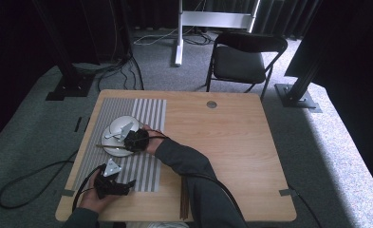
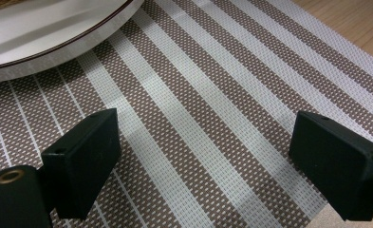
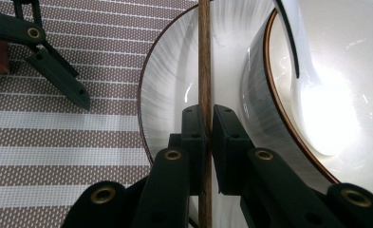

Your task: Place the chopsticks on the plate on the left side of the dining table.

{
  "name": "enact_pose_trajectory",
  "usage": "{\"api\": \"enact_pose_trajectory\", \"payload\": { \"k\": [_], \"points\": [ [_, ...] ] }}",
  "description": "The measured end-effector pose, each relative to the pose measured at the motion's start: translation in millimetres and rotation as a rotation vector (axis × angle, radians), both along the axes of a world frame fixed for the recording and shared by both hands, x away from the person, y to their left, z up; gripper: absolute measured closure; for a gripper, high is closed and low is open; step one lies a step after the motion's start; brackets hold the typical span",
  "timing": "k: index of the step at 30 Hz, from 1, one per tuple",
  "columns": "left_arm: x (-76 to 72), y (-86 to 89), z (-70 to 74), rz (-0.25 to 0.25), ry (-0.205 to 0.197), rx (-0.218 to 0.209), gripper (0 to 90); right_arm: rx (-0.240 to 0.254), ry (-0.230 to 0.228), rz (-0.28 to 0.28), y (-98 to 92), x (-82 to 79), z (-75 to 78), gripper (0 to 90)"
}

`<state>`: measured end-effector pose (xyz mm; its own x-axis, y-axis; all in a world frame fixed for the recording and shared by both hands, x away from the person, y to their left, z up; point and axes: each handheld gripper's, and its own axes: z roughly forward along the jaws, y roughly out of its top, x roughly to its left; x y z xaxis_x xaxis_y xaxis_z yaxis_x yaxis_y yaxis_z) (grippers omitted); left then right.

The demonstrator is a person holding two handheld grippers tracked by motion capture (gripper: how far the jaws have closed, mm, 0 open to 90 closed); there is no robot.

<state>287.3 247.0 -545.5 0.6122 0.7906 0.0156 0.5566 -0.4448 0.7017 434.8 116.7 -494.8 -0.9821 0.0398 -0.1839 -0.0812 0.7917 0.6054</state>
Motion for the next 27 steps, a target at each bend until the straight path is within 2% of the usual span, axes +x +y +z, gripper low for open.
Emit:
{"api": "enact_pose_trajectory", "payload": {
  "k": [25, 27],
  "points": [
    [0.0, 0.1, 0.0, 0.0, 0.0, 0.001, 10.3, -0.001, 0.003, 0.001, 1.1, 0.3, 0.0, 83.1],
    [0.0, 0.1, 0.0, 0.0, 0.0, 0.001, 10.3, 0.002, 0.006, 0.001, 1.6, -0.5, -0.2, 81.1]
  ]
}}
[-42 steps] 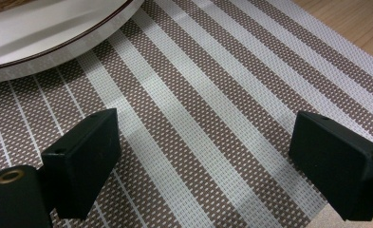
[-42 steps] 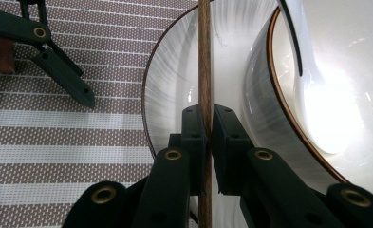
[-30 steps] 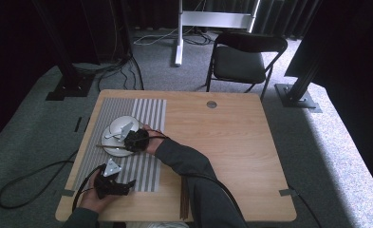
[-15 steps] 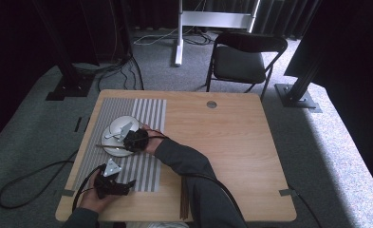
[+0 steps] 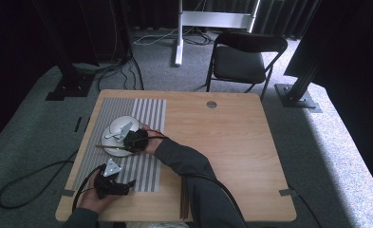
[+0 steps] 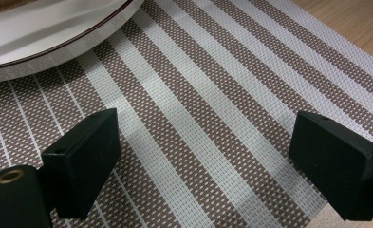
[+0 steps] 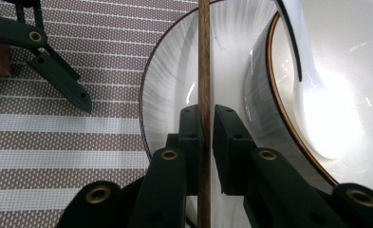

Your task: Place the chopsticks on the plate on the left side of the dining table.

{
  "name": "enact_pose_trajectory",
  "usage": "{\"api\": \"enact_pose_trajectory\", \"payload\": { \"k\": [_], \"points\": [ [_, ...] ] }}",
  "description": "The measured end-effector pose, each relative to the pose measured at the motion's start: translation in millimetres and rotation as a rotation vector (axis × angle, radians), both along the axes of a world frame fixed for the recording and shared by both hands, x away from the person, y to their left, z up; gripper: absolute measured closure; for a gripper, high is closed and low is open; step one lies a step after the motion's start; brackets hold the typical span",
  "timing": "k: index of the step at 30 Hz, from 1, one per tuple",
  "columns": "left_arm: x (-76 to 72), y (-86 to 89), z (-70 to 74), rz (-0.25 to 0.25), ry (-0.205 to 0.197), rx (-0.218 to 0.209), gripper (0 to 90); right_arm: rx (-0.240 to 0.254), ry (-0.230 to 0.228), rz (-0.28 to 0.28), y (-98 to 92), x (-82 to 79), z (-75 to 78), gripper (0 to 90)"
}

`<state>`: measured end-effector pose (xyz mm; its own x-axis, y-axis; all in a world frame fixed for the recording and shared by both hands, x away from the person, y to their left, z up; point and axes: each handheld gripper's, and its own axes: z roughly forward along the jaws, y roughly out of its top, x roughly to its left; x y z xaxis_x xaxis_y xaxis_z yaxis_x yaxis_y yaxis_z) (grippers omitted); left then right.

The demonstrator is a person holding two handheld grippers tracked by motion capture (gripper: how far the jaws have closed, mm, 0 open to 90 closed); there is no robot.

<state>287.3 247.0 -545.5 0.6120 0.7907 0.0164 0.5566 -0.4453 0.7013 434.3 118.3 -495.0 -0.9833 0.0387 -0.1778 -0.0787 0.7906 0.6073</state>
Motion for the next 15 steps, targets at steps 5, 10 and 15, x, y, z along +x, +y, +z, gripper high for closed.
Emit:
{"api": "enact_pose_trajectory", "payload": {
  "k": [5, 10, 15],
  "points": [
    [0.0, 0.0, 0.0, 0.0, 0.0, 0.0, 10.3, 0.001, -0.005, 0.003, 0.3, -0.4, -0.2, 80.3],
    [-0.1, -0.1, 0.0, 0.001, 0.0, -0.001, 10.3, 0.007, -0.007, 0.0, -0.3, -0.8, 1.6, 79.8],
    [-0.1, -0.1, 0.0, 0.001, 0.0, -0.001, 10.3, 0.01, -0.006, 0.005, -0.4, -1.6, 2.4, 79.7]
  ]
}}
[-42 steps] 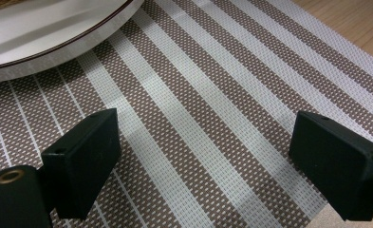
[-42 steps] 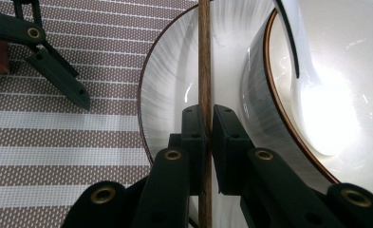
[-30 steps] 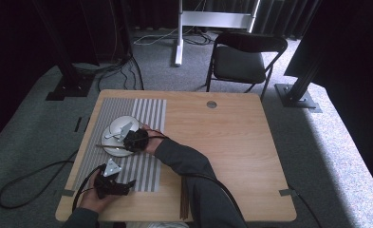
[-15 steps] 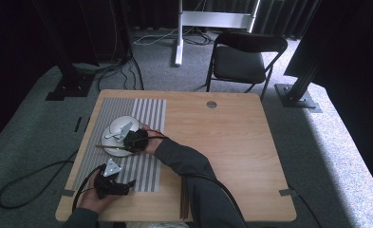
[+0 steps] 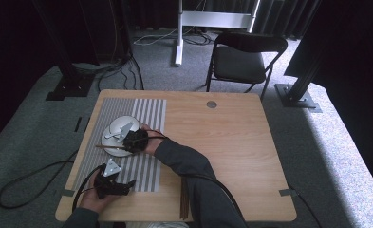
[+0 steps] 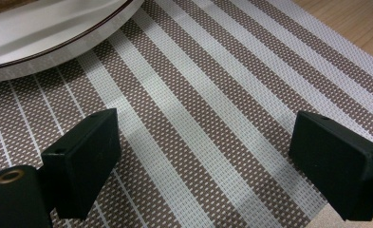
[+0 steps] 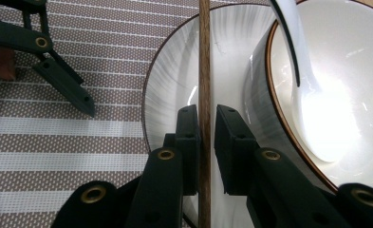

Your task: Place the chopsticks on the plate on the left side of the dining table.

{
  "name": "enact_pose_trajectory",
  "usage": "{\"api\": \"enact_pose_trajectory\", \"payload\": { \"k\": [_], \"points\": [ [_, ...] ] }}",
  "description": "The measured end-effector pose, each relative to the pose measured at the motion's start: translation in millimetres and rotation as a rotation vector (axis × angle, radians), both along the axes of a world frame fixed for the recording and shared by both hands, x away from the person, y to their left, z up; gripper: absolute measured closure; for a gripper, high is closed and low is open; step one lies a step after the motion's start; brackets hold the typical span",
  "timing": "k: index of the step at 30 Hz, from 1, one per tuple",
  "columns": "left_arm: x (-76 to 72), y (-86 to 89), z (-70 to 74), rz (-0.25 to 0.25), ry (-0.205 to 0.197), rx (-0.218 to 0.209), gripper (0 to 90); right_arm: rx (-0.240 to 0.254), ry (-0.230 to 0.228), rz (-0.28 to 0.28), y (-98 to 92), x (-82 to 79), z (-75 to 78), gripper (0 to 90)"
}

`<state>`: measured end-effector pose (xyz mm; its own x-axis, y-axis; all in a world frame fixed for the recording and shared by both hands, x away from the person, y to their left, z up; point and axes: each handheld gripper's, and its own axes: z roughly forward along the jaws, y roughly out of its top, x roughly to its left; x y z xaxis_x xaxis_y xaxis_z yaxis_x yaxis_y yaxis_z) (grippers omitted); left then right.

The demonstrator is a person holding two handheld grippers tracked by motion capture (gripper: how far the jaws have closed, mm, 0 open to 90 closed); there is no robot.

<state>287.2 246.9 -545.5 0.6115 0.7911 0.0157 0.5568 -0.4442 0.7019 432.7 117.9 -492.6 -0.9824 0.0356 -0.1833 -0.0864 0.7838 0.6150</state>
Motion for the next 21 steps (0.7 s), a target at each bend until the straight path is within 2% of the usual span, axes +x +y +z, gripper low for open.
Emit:
{"api": "enact_pose_trajectory", "payload": {
  "k": [21],
  "points": [
    [0.0, 0.0, 0.0, 0.0, 0.0, -0.001, 10.3, 0.031, 0.004, 0.0, -10.0, -7.8, 8.9, 76.9]
  ]
}}
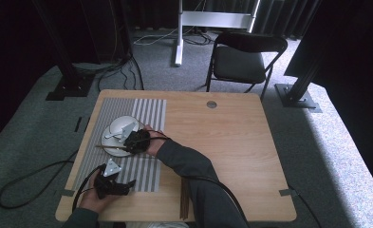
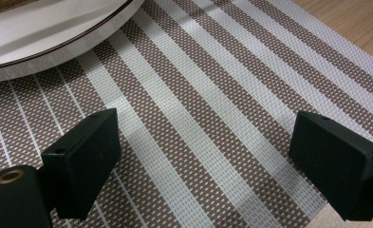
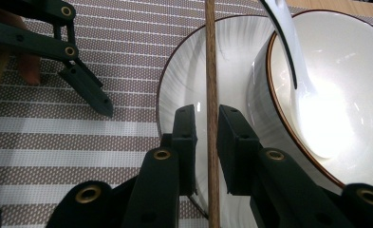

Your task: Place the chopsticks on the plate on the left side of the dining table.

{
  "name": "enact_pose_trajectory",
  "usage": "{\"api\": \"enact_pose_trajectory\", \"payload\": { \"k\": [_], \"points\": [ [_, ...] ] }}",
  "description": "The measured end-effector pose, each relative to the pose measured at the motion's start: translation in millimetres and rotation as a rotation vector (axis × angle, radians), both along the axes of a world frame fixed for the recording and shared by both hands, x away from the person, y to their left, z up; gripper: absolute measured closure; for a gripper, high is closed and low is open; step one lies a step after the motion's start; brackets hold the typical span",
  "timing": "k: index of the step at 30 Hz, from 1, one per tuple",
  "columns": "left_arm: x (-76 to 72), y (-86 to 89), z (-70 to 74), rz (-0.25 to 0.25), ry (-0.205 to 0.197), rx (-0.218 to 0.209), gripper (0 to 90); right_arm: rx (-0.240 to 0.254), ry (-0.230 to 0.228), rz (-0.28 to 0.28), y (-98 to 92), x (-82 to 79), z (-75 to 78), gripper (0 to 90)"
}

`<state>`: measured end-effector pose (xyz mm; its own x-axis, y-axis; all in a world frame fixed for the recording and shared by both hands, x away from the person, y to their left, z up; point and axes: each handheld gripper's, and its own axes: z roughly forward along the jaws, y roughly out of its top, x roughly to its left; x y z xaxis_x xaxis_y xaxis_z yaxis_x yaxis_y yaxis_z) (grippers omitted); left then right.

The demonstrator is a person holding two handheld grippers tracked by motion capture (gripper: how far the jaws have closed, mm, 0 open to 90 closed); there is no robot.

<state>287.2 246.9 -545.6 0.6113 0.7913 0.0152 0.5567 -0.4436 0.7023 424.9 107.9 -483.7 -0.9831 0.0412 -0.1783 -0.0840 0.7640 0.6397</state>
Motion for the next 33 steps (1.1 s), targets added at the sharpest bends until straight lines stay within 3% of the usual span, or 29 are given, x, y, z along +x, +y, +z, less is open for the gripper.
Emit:
{"api": "enact_pose_trajectory", "payload": {
  "k": [33],
  "points": [
    [0.0, 0.0, 0.0, 0.0, 0.001, -0.001, 10.3, 0.037, -0.002, -0.06, -47.2, -7.5, 11.6, 73.6]
  ]
}}
